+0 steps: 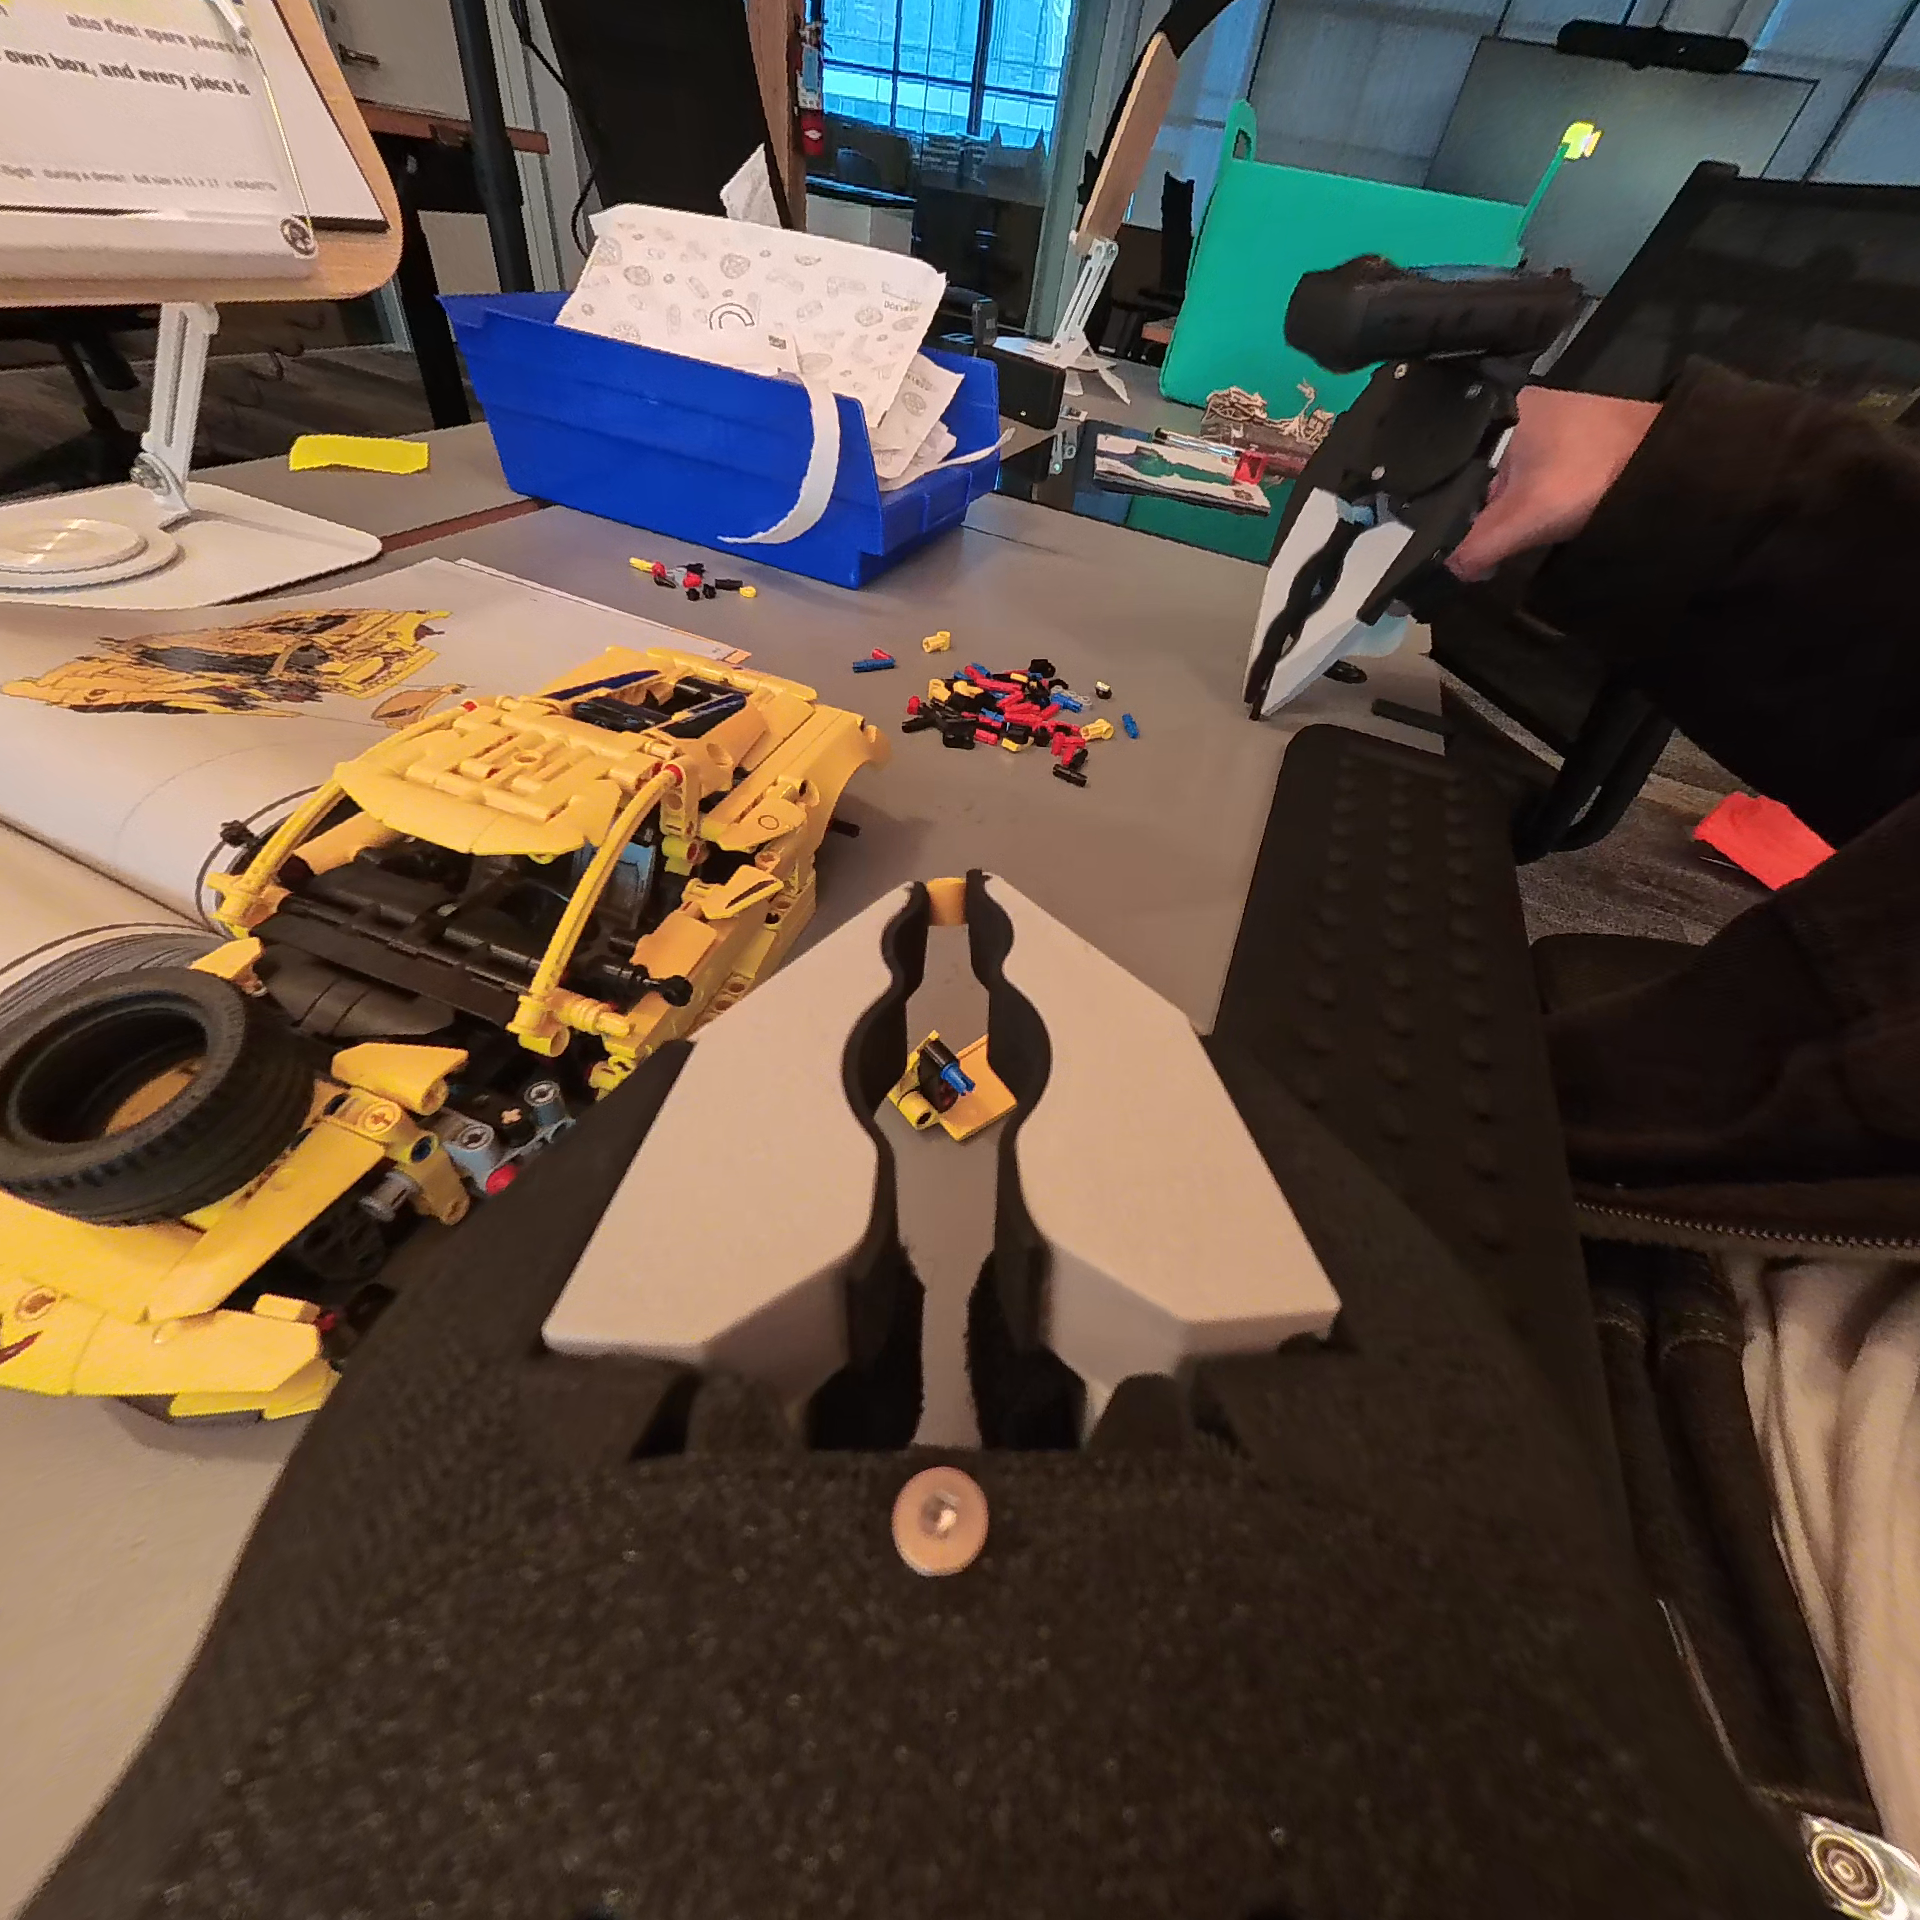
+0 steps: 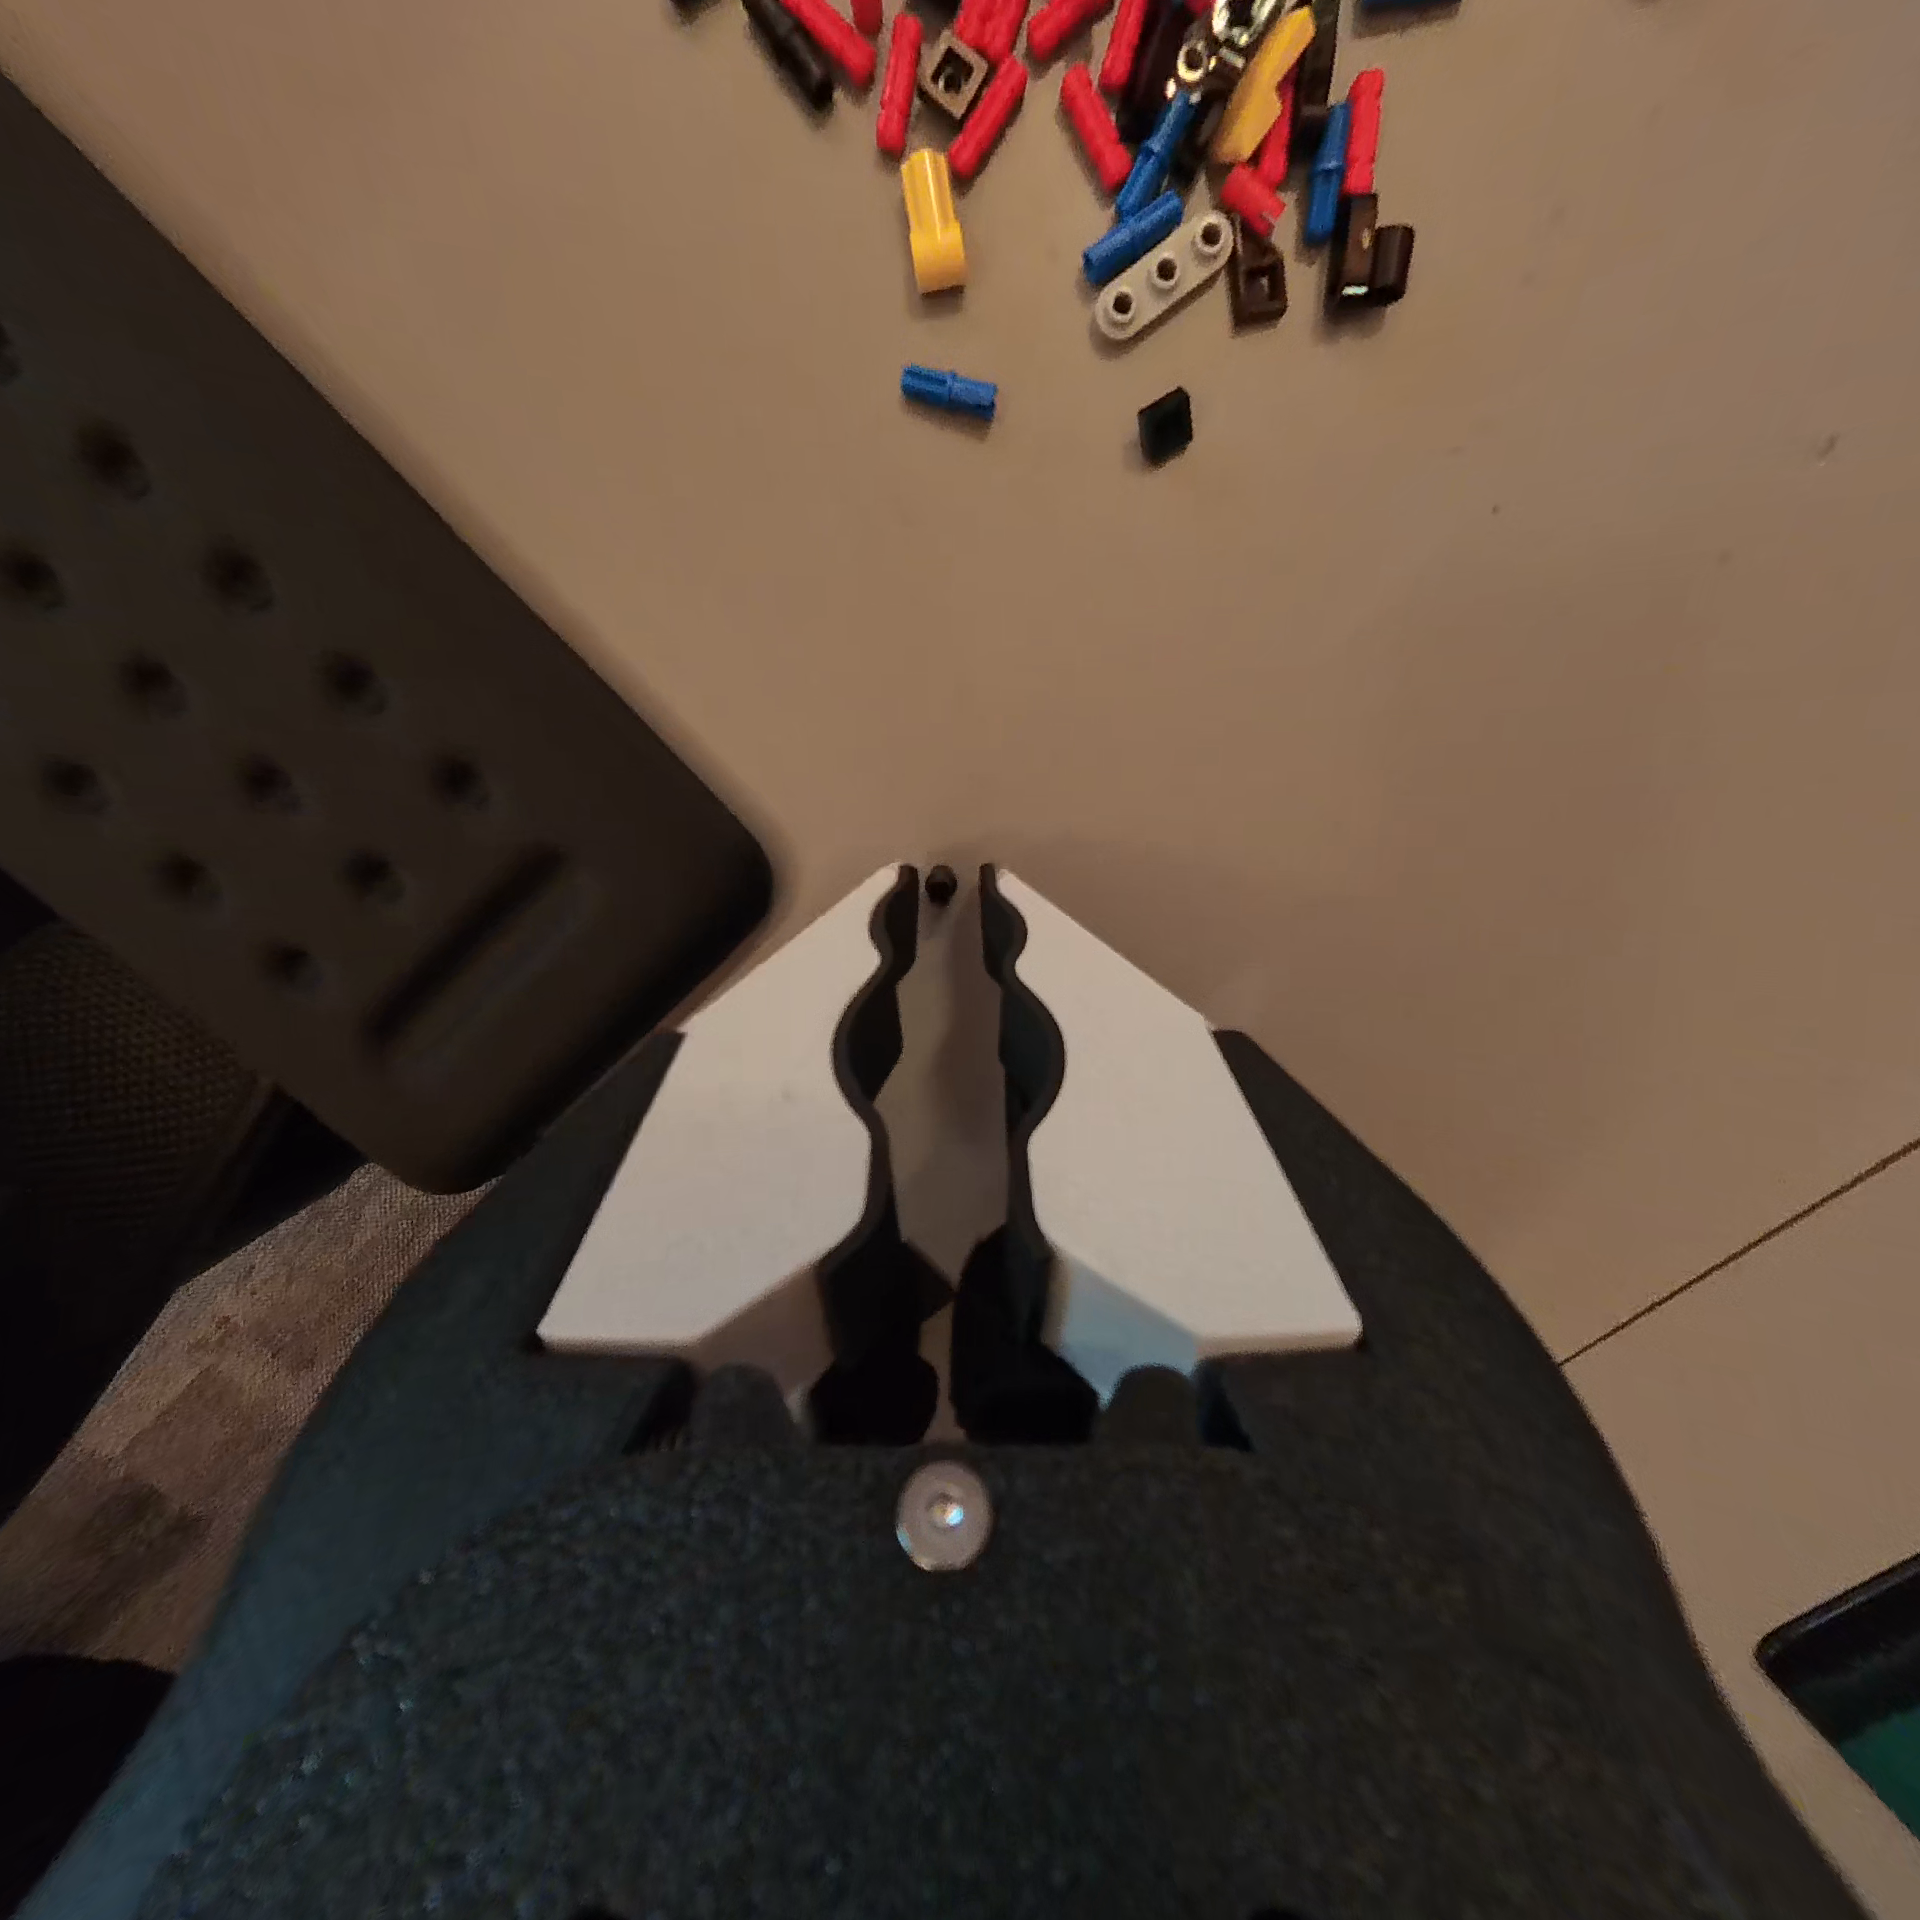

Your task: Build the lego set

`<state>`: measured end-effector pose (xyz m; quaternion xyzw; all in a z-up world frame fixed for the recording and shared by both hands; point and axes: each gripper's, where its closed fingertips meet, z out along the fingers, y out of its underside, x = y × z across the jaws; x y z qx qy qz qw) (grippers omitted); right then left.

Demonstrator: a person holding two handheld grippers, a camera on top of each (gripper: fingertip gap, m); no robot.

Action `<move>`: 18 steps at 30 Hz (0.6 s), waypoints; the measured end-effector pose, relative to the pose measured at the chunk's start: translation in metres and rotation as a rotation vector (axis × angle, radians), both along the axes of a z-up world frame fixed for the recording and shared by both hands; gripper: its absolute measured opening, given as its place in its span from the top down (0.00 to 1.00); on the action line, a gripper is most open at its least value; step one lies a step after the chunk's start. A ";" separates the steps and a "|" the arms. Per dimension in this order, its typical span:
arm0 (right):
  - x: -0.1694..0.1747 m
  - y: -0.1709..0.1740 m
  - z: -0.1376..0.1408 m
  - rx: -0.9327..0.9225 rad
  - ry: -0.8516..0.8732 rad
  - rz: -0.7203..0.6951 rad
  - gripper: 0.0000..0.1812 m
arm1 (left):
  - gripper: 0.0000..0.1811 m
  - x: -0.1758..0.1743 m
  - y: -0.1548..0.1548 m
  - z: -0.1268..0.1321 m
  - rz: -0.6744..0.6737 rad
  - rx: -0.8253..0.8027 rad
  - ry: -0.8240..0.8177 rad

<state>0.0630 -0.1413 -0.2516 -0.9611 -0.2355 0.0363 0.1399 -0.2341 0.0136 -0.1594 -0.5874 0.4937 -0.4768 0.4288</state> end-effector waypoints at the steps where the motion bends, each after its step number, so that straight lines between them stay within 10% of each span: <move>1: 0.000 0.000 -0.001 -0.006 -0.005 0.001 0.94 | 0.96 0.000 0.000 0.000 0.000 -0.001 0.000; 14: -0.005 0.009 0.012 0.046 0.006 -0.003 0.98 | 0.96 0.000 0.000 0.001 -0.003 -0.004 -0.005; 18: -0.095 0.063 0.078 0.388 0.326 0.078 0.98 | 0.96 -0.002 -0.010 0.015 -0.082 -0.084 -0.093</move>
